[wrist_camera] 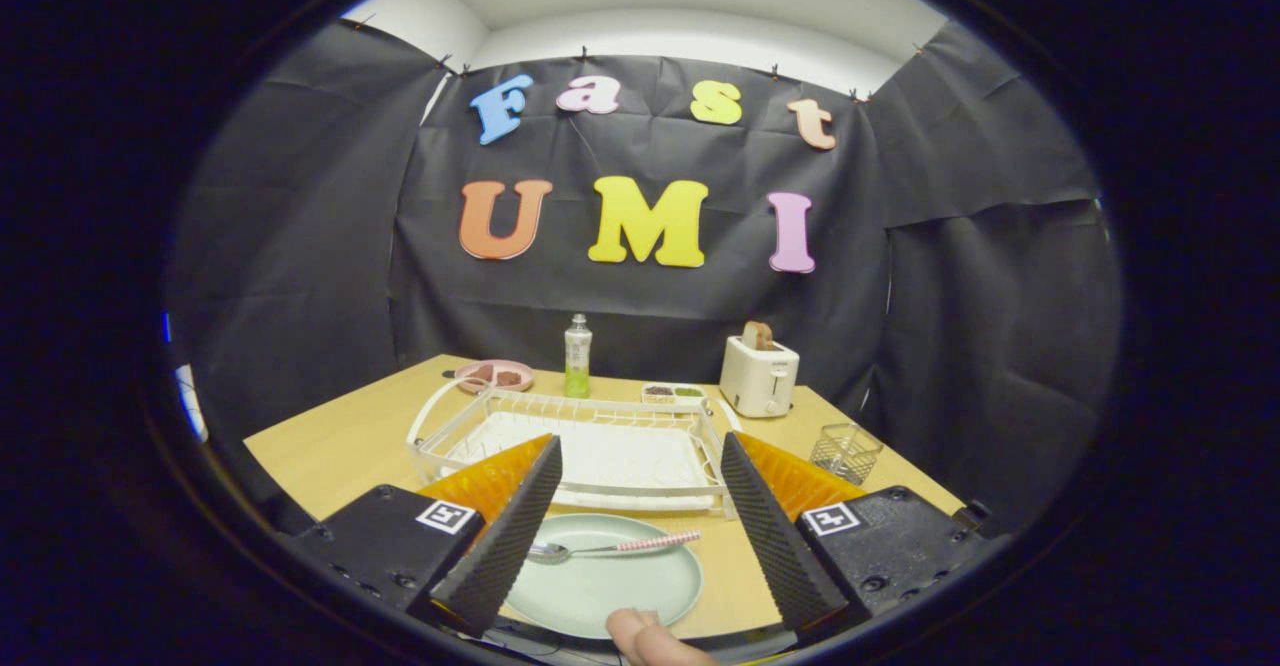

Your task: Take the plate from the dish rack, then take the spoon from the basket and place it into the plate.

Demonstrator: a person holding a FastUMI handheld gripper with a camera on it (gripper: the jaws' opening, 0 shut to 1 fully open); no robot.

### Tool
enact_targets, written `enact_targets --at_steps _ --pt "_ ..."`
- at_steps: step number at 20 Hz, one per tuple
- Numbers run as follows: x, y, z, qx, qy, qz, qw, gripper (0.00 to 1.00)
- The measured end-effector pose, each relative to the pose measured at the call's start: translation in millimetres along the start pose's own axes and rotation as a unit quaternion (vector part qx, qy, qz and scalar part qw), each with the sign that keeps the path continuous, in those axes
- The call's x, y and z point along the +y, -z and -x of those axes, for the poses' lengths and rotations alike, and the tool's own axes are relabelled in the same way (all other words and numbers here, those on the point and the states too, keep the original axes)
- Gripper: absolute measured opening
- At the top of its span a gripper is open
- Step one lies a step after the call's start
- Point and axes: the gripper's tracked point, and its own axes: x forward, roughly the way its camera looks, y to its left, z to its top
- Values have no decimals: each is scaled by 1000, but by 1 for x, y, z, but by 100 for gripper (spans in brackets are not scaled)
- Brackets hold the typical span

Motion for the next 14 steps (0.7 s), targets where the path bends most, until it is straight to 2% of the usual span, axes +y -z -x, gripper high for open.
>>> enact_targets --at_steps 6,12,14 --pt "-33 -13 40 -16 11 -4 1000 100" --pt "-87 -5 62 -7 38 -12 999 100" --pt "-94 -3 69 0 28 -22 999 100"
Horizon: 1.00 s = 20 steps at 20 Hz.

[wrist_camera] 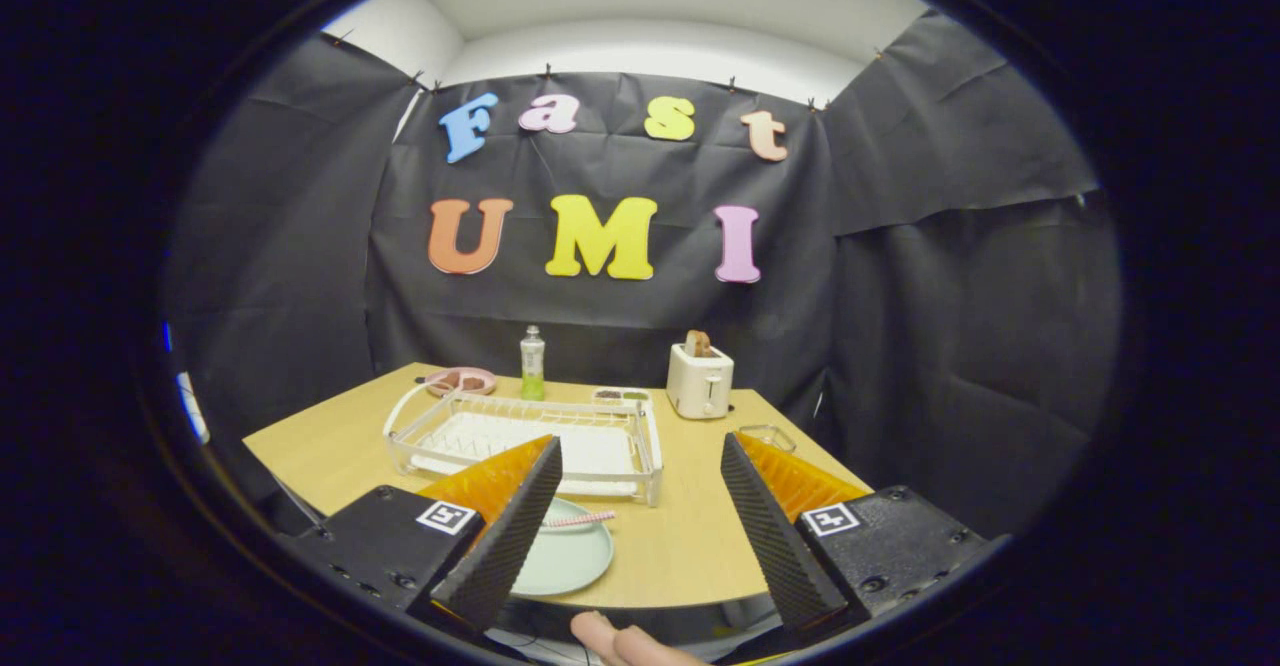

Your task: Take the plate from the dish rack, then take the spoon from the basket and place it into the plate.

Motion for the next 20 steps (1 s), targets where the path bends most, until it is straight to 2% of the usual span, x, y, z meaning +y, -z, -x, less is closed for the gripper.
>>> enact_targets --at_steps 4,6,8,20 --pt "-25 -4 12 -5 -2 -16 1000 100" --pt "-22 -3 19 -2 -19 -27 999 100" --pt "-28 0 20 2 -17 -31 999 100" --pt "-27 -2 28 -11 -7 -10 1000 100"
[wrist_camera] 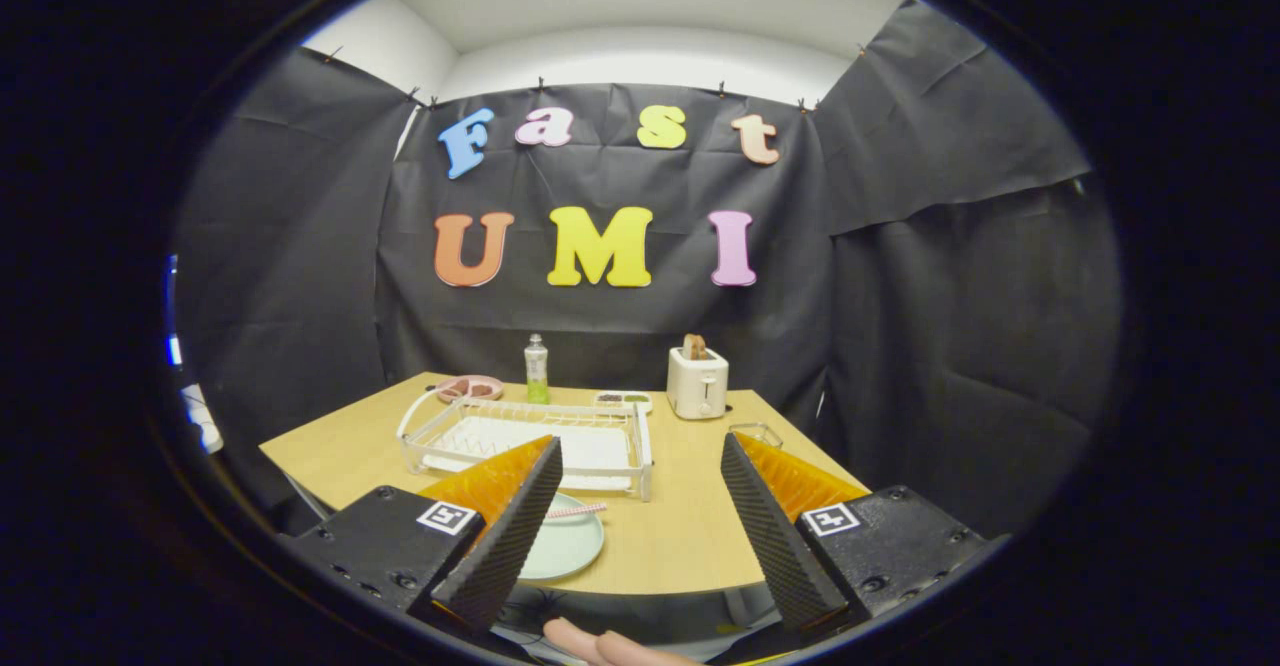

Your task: Take the plate from the dish rack, then take the spoon from the basket and place it into the plate.

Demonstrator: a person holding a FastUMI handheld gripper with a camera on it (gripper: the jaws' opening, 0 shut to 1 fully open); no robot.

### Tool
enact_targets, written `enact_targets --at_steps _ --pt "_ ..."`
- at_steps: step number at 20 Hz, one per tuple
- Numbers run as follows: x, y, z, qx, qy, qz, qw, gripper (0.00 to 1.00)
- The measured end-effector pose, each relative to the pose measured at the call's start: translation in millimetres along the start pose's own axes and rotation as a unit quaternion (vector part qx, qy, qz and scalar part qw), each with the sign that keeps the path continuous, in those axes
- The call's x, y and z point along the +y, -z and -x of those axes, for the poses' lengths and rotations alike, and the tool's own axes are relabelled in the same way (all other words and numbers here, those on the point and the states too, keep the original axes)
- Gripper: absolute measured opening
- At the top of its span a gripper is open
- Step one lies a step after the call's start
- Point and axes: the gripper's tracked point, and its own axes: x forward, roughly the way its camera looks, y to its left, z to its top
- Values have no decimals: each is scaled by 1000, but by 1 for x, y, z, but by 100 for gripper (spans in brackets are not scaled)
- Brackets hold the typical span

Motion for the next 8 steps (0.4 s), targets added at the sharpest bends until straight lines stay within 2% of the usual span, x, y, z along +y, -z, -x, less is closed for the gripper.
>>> enact_targets --at_steps 8 --pt "-10 -2 -1 2 10 -11 1000 100"
